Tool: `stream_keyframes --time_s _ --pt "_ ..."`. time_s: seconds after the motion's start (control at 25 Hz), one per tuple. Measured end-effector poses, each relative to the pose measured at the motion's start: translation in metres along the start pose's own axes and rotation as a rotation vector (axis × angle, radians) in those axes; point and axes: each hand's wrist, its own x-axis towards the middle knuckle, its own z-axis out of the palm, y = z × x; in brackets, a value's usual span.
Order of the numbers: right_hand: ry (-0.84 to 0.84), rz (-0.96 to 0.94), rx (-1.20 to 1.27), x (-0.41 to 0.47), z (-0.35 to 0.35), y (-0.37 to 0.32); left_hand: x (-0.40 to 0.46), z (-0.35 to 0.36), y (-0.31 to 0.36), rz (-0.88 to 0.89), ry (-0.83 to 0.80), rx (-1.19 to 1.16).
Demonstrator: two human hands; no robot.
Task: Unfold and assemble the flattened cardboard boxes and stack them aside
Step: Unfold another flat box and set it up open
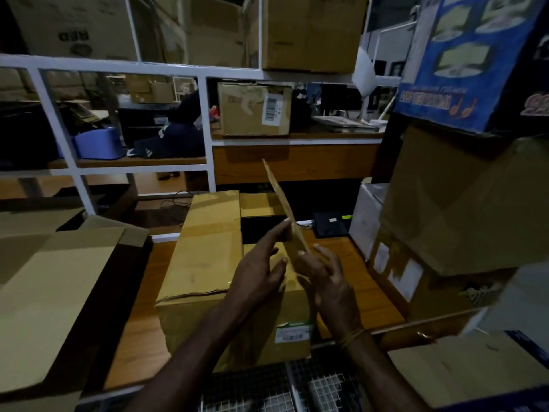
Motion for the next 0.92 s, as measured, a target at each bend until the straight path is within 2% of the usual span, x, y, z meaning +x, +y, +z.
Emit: stream_keyframes --time_s 0.12,0.28,0.48,0.64,0.76,0.92 --pt "-0.001 0.017 -0.022 -0.007 -0.002 0.009 0.016 0.017 0.002 0.054 -0.098 0.029" --pt "-0.003 0.051 -0.176 -0.018 0.000 0.015 0.019 0.036 -0.011 0.108 -0.194 0.062" --pt "0.050 0.165 -0.497 -0.018 -0.006 0.013 0.038 0.047 -0.021 0.167 -0.359 0.171" --pt "-0.019 0.259 -0.683 -0.019 -0.011 0.022 0.051 0.057 -0.028 0.171 -0.500 0.302" --pt "-0.104 0.371 -0.622 -0.027 -0.011 0.029 0.057 0.065 -0.033 0.176 -0.560 0.405" --pt "-0.153 0.598 -0.203 -0.041 0.004 0.038 0.057 0.069 -0.035 0.138 -0.601 0.408"
